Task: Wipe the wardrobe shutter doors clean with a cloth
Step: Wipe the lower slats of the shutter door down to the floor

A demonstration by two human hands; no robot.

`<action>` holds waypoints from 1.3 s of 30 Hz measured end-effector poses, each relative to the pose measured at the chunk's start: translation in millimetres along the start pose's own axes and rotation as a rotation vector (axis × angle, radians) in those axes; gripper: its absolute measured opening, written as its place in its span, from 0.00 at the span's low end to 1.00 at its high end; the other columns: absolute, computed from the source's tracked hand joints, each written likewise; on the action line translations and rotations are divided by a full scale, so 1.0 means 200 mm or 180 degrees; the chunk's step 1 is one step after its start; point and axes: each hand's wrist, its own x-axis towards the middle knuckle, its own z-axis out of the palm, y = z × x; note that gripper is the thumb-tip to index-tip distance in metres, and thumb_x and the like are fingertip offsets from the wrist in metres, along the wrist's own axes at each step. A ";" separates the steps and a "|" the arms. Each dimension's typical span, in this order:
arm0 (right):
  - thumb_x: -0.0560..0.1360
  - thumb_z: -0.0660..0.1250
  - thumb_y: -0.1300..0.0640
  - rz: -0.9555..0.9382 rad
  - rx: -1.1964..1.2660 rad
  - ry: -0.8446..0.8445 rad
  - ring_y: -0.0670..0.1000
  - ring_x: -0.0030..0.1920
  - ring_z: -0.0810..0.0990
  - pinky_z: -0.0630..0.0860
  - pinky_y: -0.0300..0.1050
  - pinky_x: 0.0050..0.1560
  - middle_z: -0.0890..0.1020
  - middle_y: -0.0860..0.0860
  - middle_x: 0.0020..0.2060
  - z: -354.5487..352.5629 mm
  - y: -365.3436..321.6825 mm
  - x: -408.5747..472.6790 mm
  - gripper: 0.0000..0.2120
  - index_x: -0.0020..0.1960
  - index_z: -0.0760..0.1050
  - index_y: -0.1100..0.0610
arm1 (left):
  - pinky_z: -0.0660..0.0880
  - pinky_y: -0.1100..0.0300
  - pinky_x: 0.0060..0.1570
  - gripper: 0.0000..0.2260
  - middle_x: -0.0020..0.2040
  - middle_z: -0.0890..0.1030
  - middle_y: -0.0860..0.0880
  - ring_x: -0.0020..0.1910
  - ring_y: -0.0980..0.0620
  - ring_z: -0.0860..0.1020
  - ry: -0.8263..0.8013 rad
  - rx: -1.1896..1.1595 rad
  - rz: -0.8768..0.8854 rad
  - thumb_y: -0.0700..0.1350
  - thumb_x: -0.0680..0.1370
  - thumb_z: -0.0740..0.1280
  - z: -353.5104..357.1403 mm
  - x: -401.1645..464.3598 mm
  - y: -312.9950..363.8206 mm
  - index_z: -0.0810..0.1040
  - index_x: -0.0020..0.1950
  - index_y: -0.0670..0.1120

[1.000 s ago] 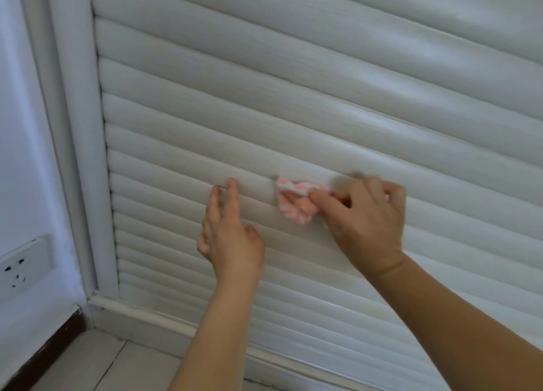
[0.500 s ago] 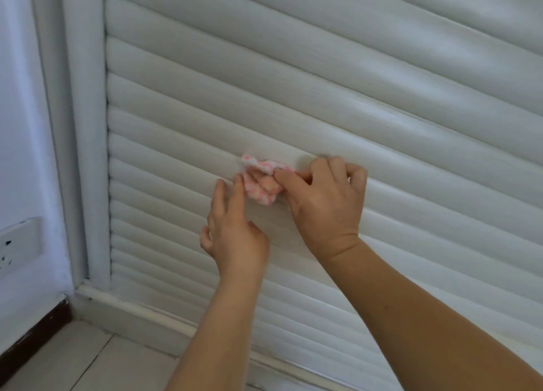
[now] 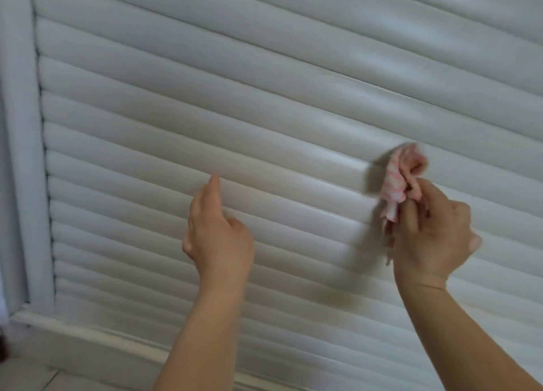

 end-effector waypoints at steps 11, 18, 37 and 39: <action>0.70 0.64 0.51 -0.1988 0.0028 -0.0429 0.56 0.39 0.77 0.48 0.41 0.46 0.80 0.51 0.39 0.11 -0.26 -0.14 0.13 0.52 0.83 0.47 | 0.60 0.56 0.66 0.29 0.72 0.65 0.51 0.70 0.50 0.65 -0.0035 0.0064 0.0154 0.32 0.75 0.59 -0.05 0.03 -0.05 0.62 0.73 0.51; 0.70 0.66 0.53 -0.2032 -0.0028 0.0027 0.55 0.43 0.70 0.53 0.44 0.42 0.78 0.53 0.41 0.25 -0.59 -0.03 0.15 0.56 0.81 0.47 | 0.59 0.56 0.67 0.30 0.72 0.64 0.52 0.69 0.51 0.65 0.0077 -0.0093 -0.0026 0.30 0.74 0.58 -0.06 0.07 -0.16 0.63 0.73 0.51; 0.72 0.65 0.62 -0.3412 -0.0296 0.0083 0.55 0.39 0.67 0.58 0.49 0.40 0.77 0.53 0.36 0.32 -0.52 -0.31 0.16 0.58 0.81 0.51 | 0.65 0.47 0.61 0.34 0.63 0.77 0.49 0.59 0.47 0.76 0.0521 -0.0385 0.0361 0.35 0.64 0.54 -0.02 0.08 -0.26 0.66 0.72 0.46; 0.75 0.61 0.58 -0.3409 -0.0090 0.0042 0.55 0.39 0.66 0.58 0.49 0.40 0.76 0.53 0.35 0.37 -0.66 -0.34 0.15 0.57 0.81 0.51 | 0.68 0.45 0.59 0.35 0.58 0.80 0.49 0.53 0.45 0.78 0.0628 -0.0504 0.0365 0.33 0.64 0.56 -0.03 0.09 -0.26 0.66 0.71 0.47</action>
